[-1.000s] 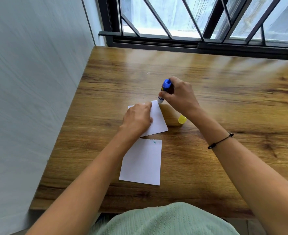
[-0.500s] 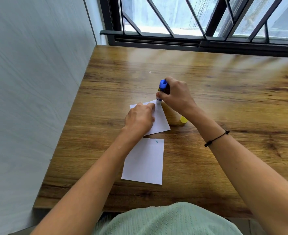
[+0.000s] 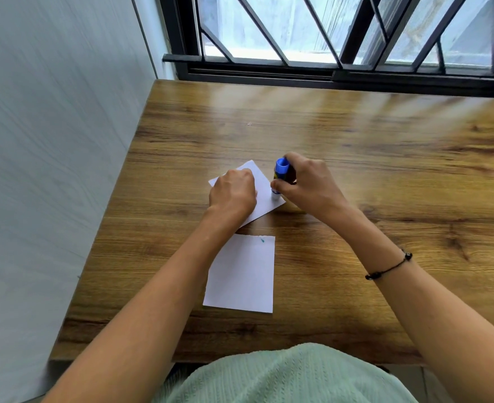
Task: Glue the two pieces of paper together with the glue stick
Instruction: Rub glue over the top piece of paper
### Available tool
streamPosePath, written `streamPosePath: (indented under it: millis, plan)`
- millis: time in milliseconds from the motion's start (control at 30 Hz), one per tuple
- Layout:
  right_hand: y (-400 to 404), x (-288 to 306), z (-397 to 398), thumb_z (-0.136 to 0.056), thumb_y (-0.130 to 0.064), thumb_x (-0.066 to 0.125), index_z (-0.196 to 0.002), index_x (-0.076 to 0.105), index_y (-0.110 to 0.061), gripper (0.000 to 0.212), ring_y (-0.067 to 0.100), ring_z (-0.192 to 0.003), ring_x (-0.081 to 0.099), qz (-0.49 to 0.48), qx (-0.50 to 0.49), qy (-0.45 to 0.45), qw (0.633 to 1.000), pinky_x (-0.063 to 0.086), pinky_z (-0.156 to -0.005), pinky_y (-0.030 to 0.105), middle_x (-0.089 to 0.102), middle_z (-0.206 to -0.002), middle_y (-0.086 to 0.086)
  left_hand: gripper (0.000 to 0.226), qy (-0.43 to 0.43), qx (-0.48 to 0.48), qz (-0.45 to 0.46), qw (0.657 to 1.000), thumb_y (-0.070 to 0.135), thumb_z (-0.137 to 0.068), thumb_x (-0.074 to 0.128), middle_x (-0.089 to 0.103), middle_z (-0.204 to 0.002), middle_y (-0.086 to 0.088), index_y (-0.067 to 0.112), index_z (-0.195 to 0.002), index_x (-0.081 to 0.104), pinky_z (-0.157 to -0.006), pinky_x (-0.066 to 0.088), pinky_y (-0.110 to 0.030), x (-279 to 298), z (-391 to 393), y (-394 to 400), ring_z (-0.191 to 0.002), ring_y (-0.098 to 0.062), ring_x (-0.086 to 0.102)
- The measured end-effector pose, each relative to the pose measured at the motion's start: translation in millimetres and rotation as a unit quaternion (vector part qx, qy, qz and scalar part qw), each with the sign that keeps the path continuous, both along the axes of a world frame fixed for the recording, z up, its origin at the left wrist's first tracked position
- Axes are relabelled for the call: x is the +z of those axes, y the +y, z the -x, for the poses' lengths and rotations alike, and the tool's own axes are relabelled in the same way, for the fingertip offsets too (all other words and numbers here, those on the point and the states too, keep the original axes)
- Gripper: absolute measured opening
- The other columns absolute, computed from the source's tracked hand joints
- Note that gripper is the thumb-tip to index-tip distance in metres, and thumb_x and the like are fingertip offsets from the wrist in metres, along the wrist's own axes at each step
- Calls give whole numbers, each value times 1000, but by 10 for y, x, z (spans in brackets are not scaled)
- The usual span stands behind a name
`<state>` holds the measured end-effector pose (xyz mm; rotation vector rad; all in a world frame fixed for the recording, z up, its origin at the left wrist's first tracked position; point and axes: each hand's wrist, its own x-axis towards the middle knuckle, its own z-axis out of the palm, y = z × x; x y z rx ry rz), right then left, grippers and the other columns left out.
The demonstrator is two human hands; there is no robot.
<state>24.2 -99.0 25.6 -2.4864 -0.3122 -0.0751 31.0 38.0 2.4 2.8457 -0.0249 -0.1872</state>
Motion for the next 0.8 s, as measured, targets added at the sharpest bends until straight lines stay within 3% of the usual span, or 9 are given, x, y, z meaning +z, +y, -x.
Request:
streamPosePath:
  millis: [200,300,367,433,500,600,667,800]
  plan:
    - [-83,17,73,-77,-18,67,-90,55,-1,23,33,-78,56,4,-1,0,1000,45,-73,42,65,-83,17,24,-8,17,-33,999,15,-91,47,58,-115,-22,-1,-107,56,-69,34,-34,14,-3,-30,-106,-37,55]
    - [-112,41,63,-78,-19,67,-92,57,-3,24,30,-78,55,-6,-16,-8,1000,43,-71,38,62,-82,13,26,-21,8,-79,997,22,-92,47,59,-112,-20,1,-104,59,-66,36,-35,29,13,-22,-101,-35,58]
    - [-114,63,44,-78,-19,67,-91,56,-3,23,28,-78,55,-14,-21,-16,1000,42,-70,36,59,-79,8,26,-52,0,-138,989,28,-91,49,62,-97,-14,6,-95,62,-58,34,-31,60,37,-4,-87,-30,60]
    - [-102,84,18,-78,-19,67,-89,55,-4,22,28,-77,55,-20,-21,-22,999,43,-69,37,58,-78,8,27,-79,-4,-172,982,33,-90,51,53,-77,-9,9,-87,62,-51,30,-28,94,64,16,-73,-25,54]
    - [-83,101,-9,-78,-19,67,-89,55,-2,23,29,-78,55,-24,-20,-25,999,43,-70,38,58,-79,9,28,-86,-6,-166,982,35,-89,53,47,-74,-7,9,-85,62,-52,31,-28,99,79,27,-73,-26,55]
    - [-44,112,-52,-79,-19,67,-89,56,-2,23,28,-78,56,-35,-20,-27,999,43,-70,37,60,-79,10,24,-95,-3,-111,989,32,-89,53,61,-84,-12,12,-77,53,-57,35,-32,74,94,47,-72,-28,52]
    - [-15,110,-86,-79,-18,67,-88,56,-2,22,27,-77,56,-36,-20,-31,999,42,-70,35,60,-79,9,21,-108,-22,-60,992,30,-87,54,63,-90,-14,10,-84,48,-58,35,-33,60,110,50,-72,-29,52]
    - [25,85,-165,-79,-18,67,-88,55,-3,21,23,-72,50,-35,-28,-33,998,39,-67,33,56,-76,6,45,2,-76,15,997,32,-84,55,60,-118,-11,27,-127,45,-78,44,-37,41,124,76,-108,-34,53]
